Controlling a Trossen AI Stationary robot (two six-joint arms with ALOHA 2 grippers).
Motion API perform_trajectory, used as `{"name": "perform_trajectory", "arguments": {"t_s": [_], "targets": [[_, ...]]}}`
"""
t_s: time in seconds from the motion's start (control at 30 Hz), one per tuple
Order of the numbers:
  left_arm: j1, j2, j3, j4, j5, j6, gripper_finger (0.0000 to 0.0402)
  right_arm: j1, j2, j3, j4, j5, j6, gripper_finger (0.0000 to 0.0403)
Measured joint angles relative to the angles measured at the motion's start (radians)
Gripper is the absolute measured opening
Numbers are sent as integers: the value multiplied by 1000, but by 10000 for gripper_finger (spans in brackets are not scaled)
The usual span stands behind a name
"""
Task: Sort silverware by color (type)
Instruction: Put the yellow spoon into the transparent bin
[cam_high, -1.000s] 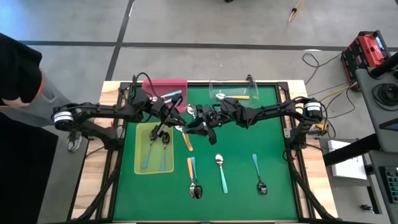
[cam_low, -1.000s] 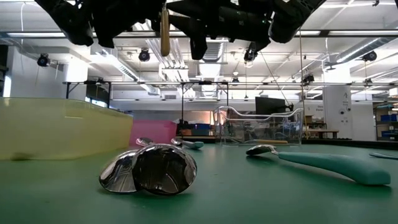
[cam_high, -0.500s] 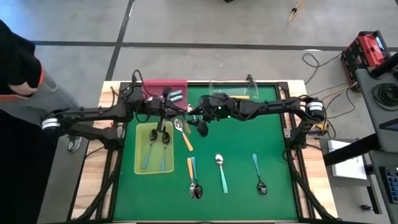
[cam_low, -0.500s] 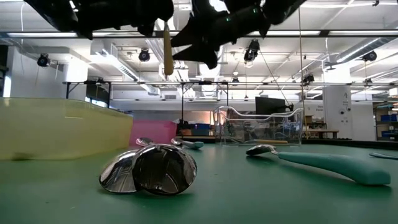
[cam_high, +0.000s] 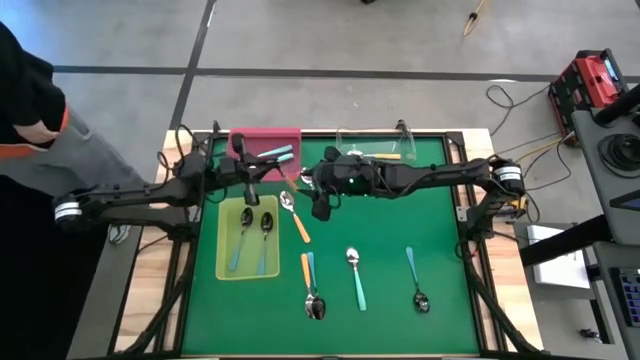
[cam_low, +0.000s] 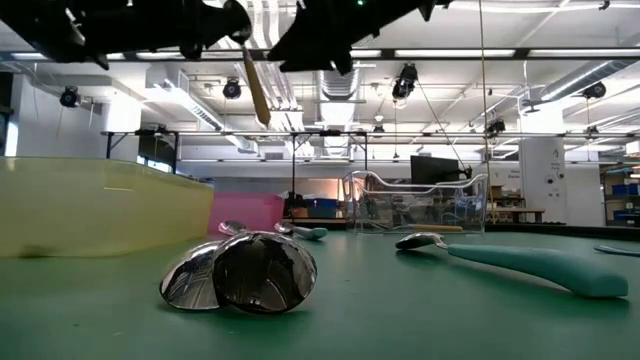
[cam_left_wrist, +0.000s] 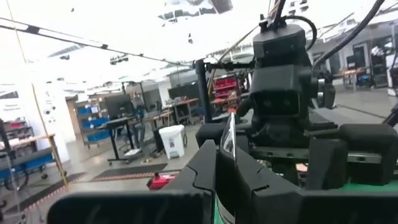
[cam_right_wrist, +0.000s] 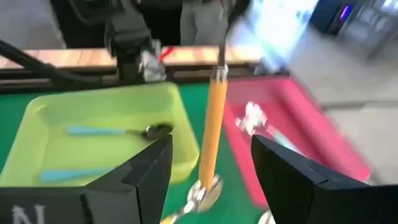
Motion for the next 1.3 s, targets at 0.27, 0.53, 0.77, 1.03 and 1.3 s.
{"name": "perform_trajectory", "arguments": {"t_s": [0.27, 0.53, 0.77, 1.03, 1.3], "targets": [[-4, 6, -8, 59, 0, -32, 0, 20, 53, -21, 267, 49, -9, 209], [-4, 36, 17, 71, 0, -54, 0, 21, 91, -21, 328, 115, -19, 209], [-4, 77, 43, 75, 0, -62, 0, 19, 95, -19, 330, 119, -17, 184], [-5, 120, 87, 83, 40, -90, 0, 10, 95, -19, 331, 130, -23, 113], [-5, 130, 91, 83, 52, -77, 4, 11, 95, -18, 315, 140, -17, 28]]}}
